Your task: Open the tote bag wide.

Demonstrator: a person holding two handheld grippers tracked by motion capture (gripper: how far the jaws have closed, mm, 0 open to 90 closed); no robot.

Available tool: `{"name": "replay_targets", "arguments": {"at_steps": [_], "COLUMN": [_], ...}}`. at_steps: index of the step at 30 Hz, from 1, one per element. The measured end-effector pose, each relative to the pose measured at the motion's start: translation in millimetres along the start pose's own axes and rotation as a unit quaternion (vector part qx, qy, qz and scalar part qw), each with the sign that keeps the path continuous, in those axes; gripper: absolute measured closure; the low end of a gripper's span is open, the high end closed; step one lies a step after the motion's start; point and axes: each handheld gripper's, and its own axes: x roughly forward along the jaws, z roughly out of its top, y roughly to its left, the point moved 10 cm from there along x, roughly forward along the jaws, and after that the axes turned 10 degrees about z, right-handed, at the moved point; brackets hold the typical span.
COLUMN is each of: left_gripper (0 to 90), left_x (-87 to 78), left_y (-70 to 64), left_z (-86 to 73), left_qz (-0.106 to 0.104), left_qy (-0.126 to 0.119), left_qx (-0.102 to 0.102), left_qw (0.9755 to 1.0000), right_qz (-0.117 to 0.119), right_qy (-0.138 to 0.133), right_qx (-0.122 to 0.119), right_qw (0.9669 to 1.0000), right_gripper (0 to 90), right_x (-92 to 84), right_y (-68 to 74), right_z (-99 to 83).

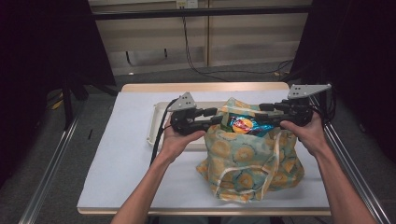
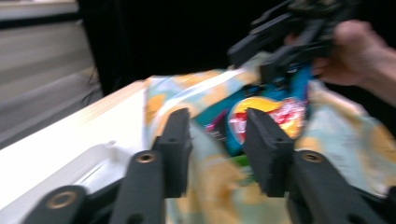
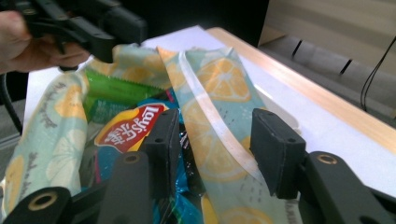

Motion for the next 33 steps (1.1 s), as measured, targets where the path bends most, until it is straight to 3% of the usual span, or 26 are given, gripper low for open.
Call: {"name": "replay_targets", "arguments": {"at_steps": [2, 3, 6, 7, 9, 13, 15, 19, 21, 25, 27, 29, 33], "left_gripper": [52.7, 51.4, 54.0, 56.1, 61.0, 84.7, 89.7, 90.0, 90.0, 90.0, 90.0, 90.0, 90.0], "left_x": [8.0, 12.2, 21.9, 23.8, 25.7, 26.5, 26.9, 30.2, 33.4, 42.0, 46.0, 49.3, 50.5], "left_y": [6.0, 8.2, 12.0, 12.2, 11.8, 11.7, 14.0, 27.3, 33.3, 38.4, 35.9, 33.7, 29.3], "left_z": [-3.9, -6.2, -14.7, -17.1, -18.8, -16.9, -14.3, -11.2, -14.9, -25.9, -35.1, -44.5, -52.3], "left_qz": [-0.002, -0.002, -0.009, -0.010, -0.018, -0.028, -0.027, -0.013, 0.000, 0.003, -0.001, 0.004, -0.009], "left_qy": [0.009, 0.015, 0.037, 0.042, 0.045, 0.035, 0.029, 0.013, 0.022, 0.035, 0.054, 0.076, 0.086], "left_qx": [-0.008, -0.017, -0.021, -0.019, -0.021, -0.020, -0.027, -0.052, -0.055, -0.071, -0.066, -0.049, -0.053], "left_qw": [0.9999, 0.9997, 0.9990, 0.9989, 0.9986, 0.9988, 0.9988, 0.9985, 0.9982, 0.9968, 0.9963, 0.9959, 0.9949], "right_qz": [0.006, 0.011, 0.014, 0.005, 0.001, -0.017, -0.021, -0.031, -0.032, -0.037, -0.033, -0.031, -0.018], "right_qy": [0.009, 0.010, 0.006, 0.001, -0.010, -0.034, -0.046, -0.050, -0.050, -0.046, -0.040, -0.029, -0.014], "right_qx": [0.002, 0.002, 0.000, 0.002, 0.004, 0.010, 0.013, 0.017, 0.023, 0.043, 0.060, 0.070, 0.086], "right_qw": [0.9999, 0.9999, 0.9999, 1.0000, 0.9999, 0.9992, 0.9986, 0.9981, 0.9980, 0.9973, 0.9969, 0.9966, 0.9961], "right_gripper": [57.9, 69.1, 87.5, 90.0, 90.0, 90.0, 90.0, 90.0, 90.0, 90.0, 90.0, 90.0, 90.0], "right_x": [2.8, 2.8, 1.9, 0.9, -0.9, -4.1, -3.8, 4.8, 10.4, 21.5, 26.5, 30.9, 41.5], "right_y": [-0.6, -0.4, -2.1, -5.5, -9.8, -25.0, -32.9, -48.2, -55.1, -68.8, -72.9, -75.4, -73.8], "right_z": [-1.6, -1.5, 1.0, 3.1, 7.1, 16.6, 20.4, 21.7, 19.4, 7.7, -1.9, -11.3, -25.7]}}
